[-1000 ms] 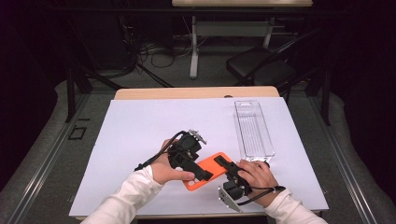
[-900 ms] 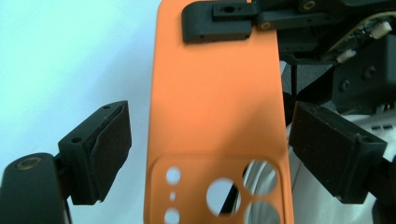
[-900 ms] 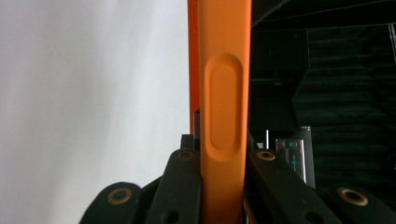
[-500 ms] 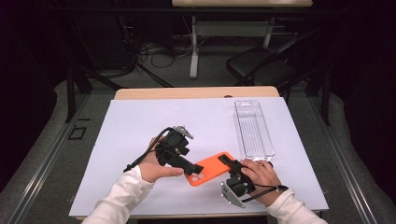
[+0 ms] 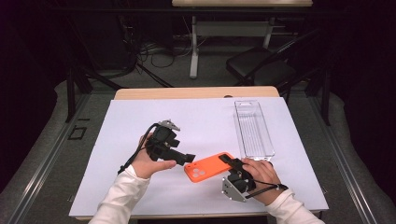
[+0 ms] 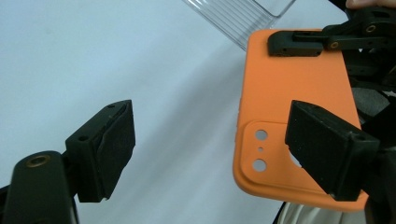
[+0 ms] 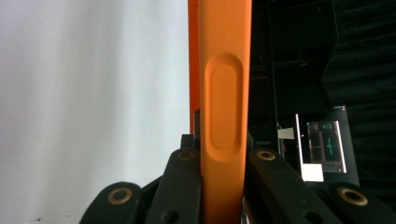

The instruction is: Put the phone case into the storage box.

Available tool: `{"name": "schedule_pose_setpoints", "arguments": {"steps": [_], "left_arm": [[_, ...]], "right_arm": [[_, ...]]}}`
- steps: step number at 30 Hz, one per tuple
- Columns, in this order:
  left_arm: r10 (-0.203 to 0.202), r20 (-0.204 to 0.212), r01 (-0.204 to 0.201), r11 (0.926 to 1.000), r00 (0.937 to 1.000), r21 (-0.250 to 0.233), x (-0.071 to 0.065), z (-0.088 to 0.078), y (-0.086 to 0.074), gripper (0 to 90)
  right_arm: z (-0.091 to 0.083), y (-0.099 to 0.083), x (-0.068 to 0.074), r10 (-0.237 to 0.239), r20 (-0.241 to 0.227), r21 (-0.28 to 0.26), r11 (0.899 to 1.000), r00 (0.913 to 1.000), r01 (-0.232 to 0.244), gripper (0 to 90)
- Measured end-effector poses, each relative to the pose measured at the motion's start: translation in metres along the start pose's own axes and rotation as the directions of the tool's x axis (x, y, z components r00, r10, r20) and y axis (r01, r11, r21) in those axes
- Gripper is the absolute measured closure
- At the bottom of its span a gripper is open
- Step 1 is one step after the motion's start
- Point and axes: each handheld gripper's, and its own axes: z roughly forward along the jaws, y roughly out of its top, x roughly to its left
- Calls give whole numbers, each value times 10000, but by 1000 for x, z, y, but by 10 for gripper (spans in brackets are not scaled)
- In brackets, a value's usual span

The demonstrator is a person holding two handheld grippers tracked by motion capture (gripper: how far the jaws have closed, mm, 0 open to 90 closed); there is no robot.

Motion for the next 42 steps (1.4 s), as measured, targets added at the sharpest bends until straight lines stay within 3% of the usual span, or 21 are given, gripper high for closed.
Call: {"name": "schedule_pose_setpoints", "arguments": {"steps": [1,2,6,7,8,9,12,19,21,22,23,25,27,29,30,33,34,38,40,41,42], "left_arm": [[-40,-105,39,9999,9999,-100,1,-1,-1,163],[-41,-268,34,9997,9996,-227,4,-3,-1,173],[-265,-227,251,9980,9994,-579,8,-5,-4,187],[-403,-333,376,9963,9986,-778,11,-6,-7,188],[-425,-401,391,9958,9983,-824,13,-6,-8,188],[-461,-488,420,9957,9977,-821,15,-6,-9,188],[-408,-685,343,9951,9968,-928,17,-10,-10,209],[-292,-626,216,9927,9976,-1186,19,-15,-18,220],[-223,-626,142,9919,9978,-1263,19,-15,-19,220],[-223,-626,142,9919,9978,-1263,19,-15,-19,220],[-176,-619,93,9913,9979,-1316,20,-14,-20,220],[-166,-629,81,9911,9979,-1327,20,-14,-21,220],[-157,-565,79,9907,9983,-1357,19,-14,-21,220],[-125,-478,54,9892,9988,-1464,18,-13,-22,220],[-28,-396,-31,9893,9992,-1459,17,-14,-22,220],[9,-378,-65,9889,9993,-1483,16,-15,-22,220],[28,-345,-82,9878,9994,-1558,15,-16,-23,220],[68,-354,-127,9856,9994,-1685,15,-19,-24,242],[63,-259,-108,9841,9996,-1771,15,-21,-25,250],[63,-259,-108,9841,9996,-1771,15,-21,-25,260],[114,-133,-136,9839,9998,-1783,15,-20,-25,262]], "right_arm": [[0,0,-1,22,-32,48,10000,10000,-22,866],[1,-1,-2,355,-159,-19,9994,9992,-355,866],[3,-1,-6,392,-383,-159,9991,9985,-399,867],[4,-1,-8,731,-703,-241,9969,9948,-749,867],[4,0,-9,723,-768,-139,9972,9944,-736,867],[5,-1,-9,998,-942,-188,9946,9905,-1020,866],[5,-1,-11,1187,-1160,-127,9926,9861,-1209,867],[7,-6,-11,2061,-1637,-168,9772,9648,-2116,868],[6,-8,-10,2478,-1730,-183,9669,9532,-2547,868],[6,-8,-10,2478,-1730,-183,9669,9532,-2547,868],[6,-11,-11,2806,-1864,-434,9551,9415,-2932,868],[5,-11,-11,2894,-1913,-295,9534,9379,-3002,868],[3,-14,-12,3658,-2072,-312,9245,9073,-3799,867],[3,-15,-13,3658,-2136,-324,9241,9059,-3808,868],[2,-16,-13,4024,-2228,-309,9075,8879,-4190,868],[2,-19,-15,4482,-2374,-368,8824,8618,-4691,868],[2,-20,-16,4712,-2454,-414,8680,8472,-4947,868],[2,-24,-17,5284,-2676,-392,8295,8057,-5571,868],[3,-26,-17,5497,-2808,-474,8108,7868,-5834,868],[3,-26,-17,5497,-2808,-474,8108,7868,-5834,868],[4,-28,-17,5715,-2949,-487,7914,7658,-6094,868]]}}
